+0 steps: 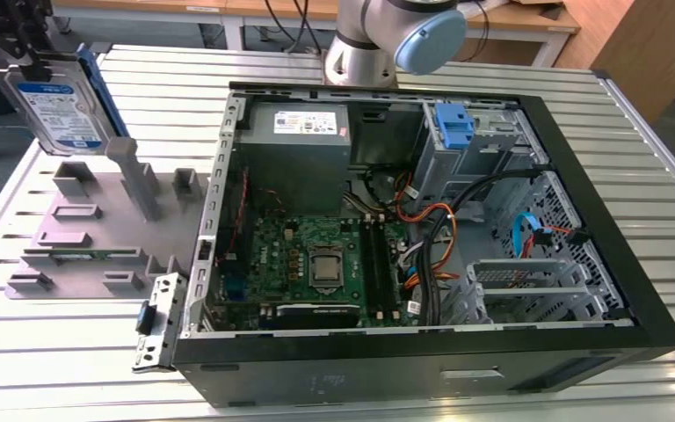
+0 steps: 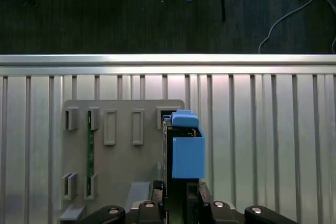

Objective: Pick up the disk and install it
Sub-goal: 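Pick up the disk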

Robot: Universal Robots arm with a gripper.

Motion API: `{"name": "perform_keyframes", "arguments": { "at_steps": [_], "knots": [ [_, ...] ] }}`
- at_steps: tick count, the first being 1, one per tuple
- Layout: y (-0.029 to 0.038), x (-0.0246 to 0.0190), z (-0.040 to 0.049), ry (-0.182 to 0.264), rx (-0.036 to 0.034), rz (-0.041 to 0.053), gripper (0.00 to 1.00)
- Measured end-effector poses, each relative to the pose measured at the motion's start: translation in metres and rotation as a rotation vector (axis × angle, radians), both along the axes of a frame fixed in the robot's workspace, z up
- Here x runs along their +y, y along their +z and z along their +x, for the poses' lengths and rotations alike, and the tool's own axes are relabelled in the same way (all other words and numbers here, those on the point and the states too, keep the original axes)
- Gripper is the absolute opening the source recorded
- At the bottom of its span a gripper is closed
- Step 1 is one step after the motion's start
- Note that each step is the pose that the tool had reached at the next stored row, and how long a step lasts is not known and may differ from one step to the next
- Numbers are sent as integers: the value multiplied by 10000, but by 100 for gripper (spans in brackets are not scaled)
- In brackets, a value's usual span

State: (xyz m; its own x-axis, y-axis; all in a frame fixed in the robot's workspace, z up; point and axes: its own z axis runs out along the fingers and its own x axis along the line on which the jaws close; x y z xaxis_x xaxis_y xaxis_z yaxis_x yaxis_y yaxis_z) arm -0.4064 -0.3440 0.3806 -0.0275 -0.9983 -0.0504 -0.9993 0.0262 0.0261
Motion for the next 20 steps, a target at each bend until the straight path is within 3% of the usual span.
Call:
{"name": "perform_keyframes", "arguments": {
  "at_steps": [20],
  "knots": [
    [74, 4, 0, 0, -1, 1, 35]
  ]
}}
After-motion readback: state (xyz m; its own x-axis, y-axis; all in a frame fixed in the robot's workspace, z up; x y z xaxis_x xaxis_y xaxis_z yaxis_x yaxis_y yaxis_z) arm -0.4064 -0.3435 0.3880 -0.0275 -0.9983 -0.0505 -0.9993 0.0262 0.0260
